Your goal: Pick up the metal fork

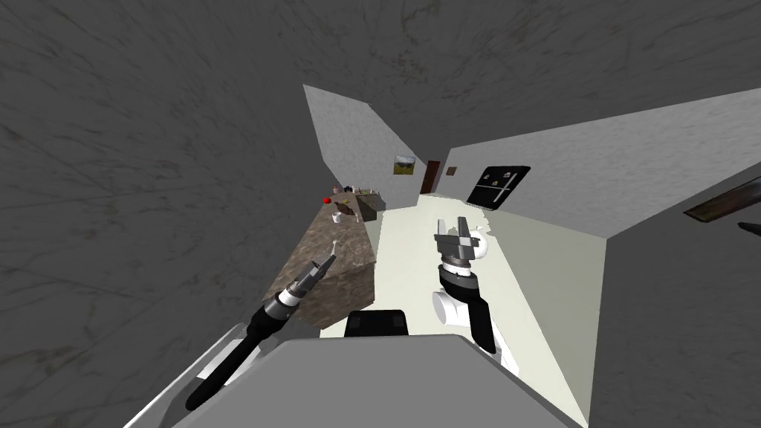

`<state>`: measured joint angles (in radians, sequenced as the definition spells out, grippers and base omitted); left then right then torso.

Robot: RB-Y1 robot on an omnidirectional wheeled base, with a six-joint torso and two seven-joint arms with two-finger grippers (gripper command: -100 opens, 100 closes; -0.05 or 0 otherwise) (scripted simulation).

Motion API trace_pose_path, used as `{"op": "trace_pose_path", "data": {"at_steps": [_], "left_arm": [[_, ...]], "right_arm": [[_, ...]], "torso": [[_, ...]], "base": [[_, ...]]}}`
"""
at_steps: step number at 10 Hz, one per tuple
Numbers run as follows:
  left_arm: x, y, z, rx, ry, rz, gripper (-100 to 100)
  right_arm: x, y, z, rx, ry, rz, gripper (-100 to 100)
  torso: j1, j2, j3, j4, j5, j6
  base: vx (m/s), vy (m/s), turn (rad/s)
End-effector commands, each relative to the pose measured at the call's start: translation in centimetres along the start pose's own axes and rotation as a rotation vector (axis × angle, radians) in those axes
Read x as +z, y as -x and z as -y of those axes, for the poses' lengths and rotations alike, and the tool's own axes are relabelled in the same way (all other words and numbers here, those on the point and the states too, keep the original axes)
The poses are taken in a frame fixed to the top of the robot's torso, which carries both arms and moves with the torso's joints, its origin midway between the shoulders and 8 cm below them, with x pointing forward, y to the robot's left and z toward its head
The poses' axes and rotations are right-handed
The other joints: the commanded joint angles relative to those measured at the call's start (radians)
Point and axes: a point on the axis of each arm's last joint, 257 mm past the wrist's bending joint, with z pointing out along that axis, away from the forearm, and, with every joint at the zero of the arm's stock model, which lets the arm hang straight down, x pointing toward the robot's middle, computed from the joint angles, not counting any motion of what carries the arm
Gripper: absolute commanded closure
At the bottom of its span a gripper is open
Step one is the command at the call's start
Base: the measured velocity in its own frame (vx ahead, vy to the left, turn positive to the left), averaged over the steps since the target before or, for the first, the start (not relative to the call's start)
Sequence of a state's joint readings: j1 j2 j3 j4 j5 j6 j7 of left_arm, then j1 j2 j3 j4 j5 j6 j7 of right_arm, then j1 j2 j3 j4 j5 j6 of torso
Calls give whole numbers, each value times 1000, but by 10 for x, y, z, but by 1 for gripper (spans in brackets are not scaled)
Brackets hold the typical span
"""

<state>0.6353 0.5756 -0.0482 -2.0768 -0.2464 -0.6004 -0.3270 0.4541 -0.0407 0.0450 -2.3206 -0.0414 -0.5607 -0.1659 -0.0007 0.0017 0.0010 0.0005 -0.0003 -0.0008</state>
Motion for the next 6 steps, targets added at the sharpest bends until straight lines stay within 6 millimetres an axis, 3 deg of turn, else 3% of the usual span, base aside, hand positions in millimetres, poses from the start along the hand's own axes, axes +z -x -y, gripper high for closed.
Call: {"op": "trace_pose_path", "data": {"at_steps": [1, 6], "left_arm": [[-12, -16, -4, 85, -16, -80, -100], [-42, -48, -14, 248, -75, -268, -100]], "right_arm": [[0, 0, 0, 0, 0, 0, 0], [0, 0, 0, 0, 0, 0, 0]], "torso": [[0, 0, 0, 0, 0, 0], [0, 0, 0, 0, 0, 1]], "base": [[-10, -30, -267], [-10, -18, -185]]}}
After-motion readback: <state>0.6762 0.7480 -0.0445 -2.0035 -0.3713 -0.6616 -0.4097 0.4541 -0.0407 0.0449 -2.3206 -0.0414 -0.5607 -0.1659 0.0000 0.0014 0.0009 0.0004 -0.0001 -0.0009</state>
